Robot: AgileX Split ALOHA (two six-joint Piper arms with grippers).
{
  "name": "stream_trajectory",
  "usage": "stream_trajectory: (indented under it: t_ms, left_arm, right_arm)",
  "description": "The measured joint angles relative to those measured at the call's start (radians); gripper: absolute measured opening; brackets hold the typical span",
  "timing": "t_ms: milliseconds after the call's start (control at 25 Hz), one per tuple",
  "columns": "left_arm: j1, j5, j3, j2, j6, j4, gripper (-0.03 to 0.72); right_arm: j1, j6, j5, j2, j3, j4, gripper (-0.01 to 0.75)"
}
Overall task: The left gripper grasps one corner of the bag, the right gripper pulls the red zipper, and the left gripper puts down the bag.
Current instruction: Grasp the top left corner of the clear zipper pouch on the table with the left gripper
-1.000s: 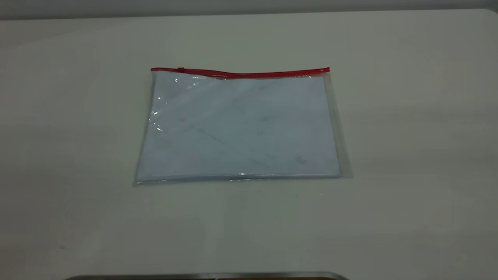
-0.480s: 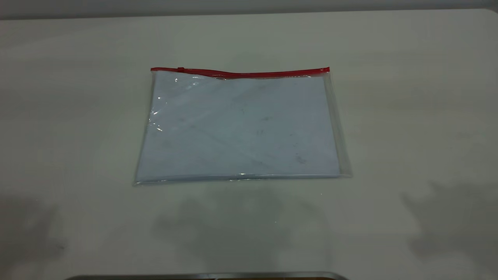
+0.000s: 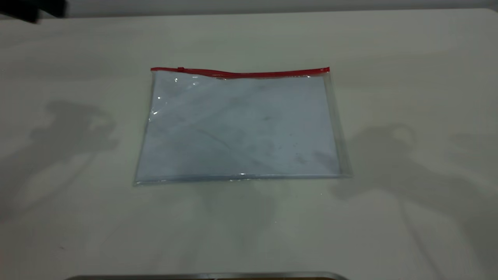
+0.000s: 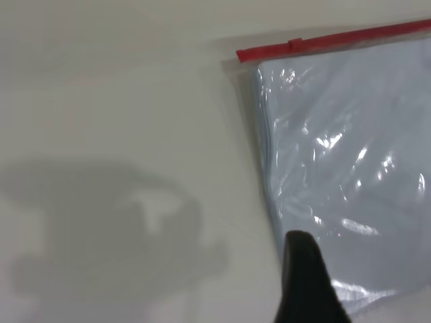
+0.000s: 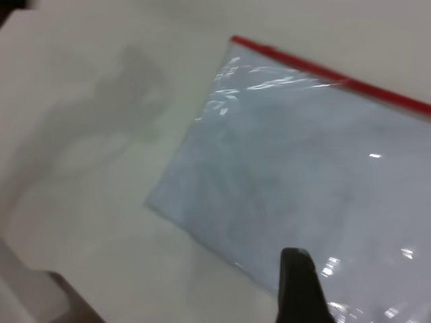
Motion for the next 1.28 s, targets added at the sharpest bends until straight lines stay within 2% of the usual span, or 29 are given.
stream_trajectory:
  t_ms: [200, 400, 680, 800, 1160, 1280]
  left_arm:
    - [0.000, 0.079, -0.226, 0.282, 0.023, -0.019, 0.568]
    - [0.000, 0.096, -0.380, 0.443, 0.045, -0.047, 0.585]
    - [0.000, 0.204, -0.556, 0.685, 0.242, -0.311, 0.587]
    - [0.000, 0.230, -0.605, 0.759, 0.299, -0.379, 0.587]
    - [-0.025, 0.246, -0.651, 0.854, 0.354, -0.421, 0.585]
    - [-0.039, 0.246, -0.651, 0.855, 0.386, -0.422, 0.537]
  right_arm:
    - [0.037, -0.007, -0.004, 0.101, -0.078, 0.013, 0.505]
    - [0.037, -0.007, -0.017, 0.120, -0.101, 0.018, 0.505]
    - [0.037, -0.007, -0.028, 0.121, -0.101, 0.021, 0.504]
    - [0.037, -0.007, -0.029, 0.121, -0.101, 0.021, 0.504]
    - [0.037, -0.008, -0.029, 0.121, -0.101, 0.022, 0.504]
    - [0.037, -0.008, -0.030, 0.121, -0.101, 0.022, 0.504]
